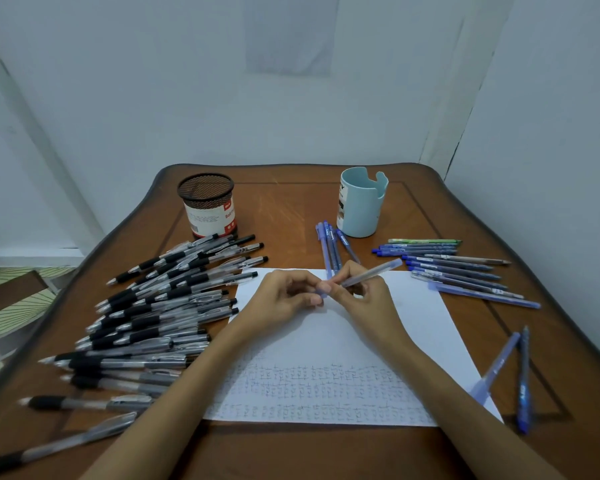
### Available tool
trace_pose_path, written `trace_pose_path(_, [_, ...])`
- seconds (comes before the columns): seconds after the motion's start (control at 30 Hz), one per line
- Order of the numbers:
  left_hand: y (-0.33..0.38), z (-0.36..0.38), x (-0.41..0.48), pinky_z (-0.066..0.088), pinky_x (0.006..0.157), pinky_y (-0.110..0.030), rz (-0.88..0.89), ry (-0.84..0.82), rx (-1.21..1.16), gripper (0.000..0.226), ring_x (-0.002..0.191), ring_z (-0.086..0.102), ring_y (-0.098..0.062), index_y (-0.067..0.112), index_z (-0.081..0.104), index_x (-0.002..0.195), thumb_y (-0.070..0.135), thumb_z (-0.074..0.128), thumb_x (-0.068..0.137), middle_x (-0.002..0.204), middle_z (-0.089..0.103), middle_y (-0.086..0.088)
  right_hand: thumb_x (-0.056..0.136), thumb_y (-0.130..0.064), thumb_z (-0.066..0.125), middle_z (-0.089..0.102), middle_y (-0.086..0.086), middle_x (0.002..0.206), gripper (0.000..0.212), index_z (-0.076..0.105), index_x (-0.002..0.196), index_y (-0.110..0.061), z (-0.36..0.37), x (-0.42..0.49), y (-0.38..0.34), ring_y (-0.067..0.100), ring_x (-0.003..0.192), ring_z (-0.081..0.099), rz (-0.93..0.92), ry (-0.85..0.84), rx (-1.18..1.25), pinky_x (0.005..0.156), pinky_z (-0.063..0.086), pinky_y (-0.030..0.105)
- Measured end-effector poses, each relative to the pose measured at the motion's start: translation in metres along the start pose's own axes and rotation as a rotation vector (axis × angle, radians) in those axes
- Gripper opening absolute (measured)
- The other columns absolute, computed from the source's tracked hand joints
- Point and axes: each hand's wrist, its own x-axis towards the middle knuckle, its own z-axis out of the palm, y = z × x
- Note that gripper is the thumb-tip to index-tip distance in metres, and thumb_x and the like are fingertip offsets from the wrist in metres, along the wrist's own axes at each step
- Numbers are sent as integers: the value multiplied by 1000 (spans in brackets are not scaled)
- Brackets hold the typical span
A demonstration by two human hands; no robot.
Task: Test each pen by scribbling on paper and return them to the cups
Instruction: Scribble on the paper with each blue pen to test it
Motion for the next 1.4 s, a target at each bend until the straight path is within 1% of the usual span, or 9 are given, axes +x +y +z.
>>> trace_pose_path(0.23, [-5, -8, 4, 53, 79, -32, -58, -80, -152, 5, 78, 63, -21, 9, 67, 82, 4, 66, 81, 78, 66, -14, 88, -17, 63, 52, -6, 63, 18, 53, 73, -17, 4, -3, -7, -1, 61, 49, -33, -79, 2, 59, 39, 10])
trace_pose_path(0.43, [-19, -26, 14, 48, 77, -28, 62, 119, 206, 18, 86, 62, -10, 24, 66, 88, 7, 64, 86, 89, 68, 5, 86, -31, 58, 54, -7, 61, 9, 60, 91, -24, 0, -3, -19, 4, 52, 47, -113, 104, 203, 46, 39, 17])
trace_pose_path(0.53, [-21, -37, 16, 49, 86, -23, 194, 206, 382, 21, 99, 60, -10, 23, 66, 101, 9, 65, 86, 105, 65, 5, 93, -26, 56, 60, -8, 70, 14, 66, 92, -16, 0, -2, -15, 4, 62, 55, -330, 198, -48, 48, 41, 11])
trace_pose_path(0.7, [-28, -64, 14, 33, 87, -20, 220, 398, 759, 24, 108, 48, -15, 13, 64, 112, 13, 63, 88, 113, 59, -2, 84, -35, 53, 61, -6, 74, 26, 73, 93, -21, 14, 1, 11, 6, 70, 52, -558, 143, -937, 51, 30, 7])
trace_pose_path(0.9, [-40, -77, 11, 42, 91, -38, 95, 418, 936, 22, 111, 51, -25, 11, 66, 110, 11, 60, 89, 112, 61, -7, 71, -27, 81, 66, 2, 86, 34, 73, 102, -17, 11, 7, 21, 17, 74, 62, -583, 18, -1006, 51, 41, 17])
trace_pose_path(1.03, [-41, -76, 12, 39, 95, -43, 65, 376, 979, 22, 113, 49, -23, 16, 66, 111, 13, 55, 92, 113, 61, -3, 78, -13, 74, 66, 10, 119, 29, 71, 107, -11, 11, 20, 25, 29, 109, 63, -592, -116, -1172, 82, 53, 46])
trace_pose_path(1.13, [-41, -76, 12, 39, 96, -43, 59, 377, 966, 22, 114, 48, -23, 18, 66, 110, 14, 54, 93, 113, 61, -1, 102, -24, 37, 31, 2, 153, 41, 42, 141, -13, 11, 33, 21, 21, 143, 24, -356, -333, -1253, 112, 13, 56])
trace_pose_path(1.2, [-41, -76, 12, 38, 95, -42, 62, 375, 970, 21, 114, 48, -22, 18, 66, 110, 15, 54, 93, 113, 61, -1, 104, -29, 24, 16, -2, 158, 46, 26, 148, -15, 14, 43, 19, 16, 145, 10, -252, -387, -1328, 114, 1, 53])
trace_pose_path(1.4, [-40, -76, 11, 34, 97, -39, 36, 364, 984, 23, 117, 45, -21, 19, 64, 113, 17, 51, 95, 116, 59, -1, 102, -41, 23, 19, 0, 157, 50, 26, 148, -20, 22, 59, 18, 24, 139, 17, -159, -376, -1175, 115, 8, 51])
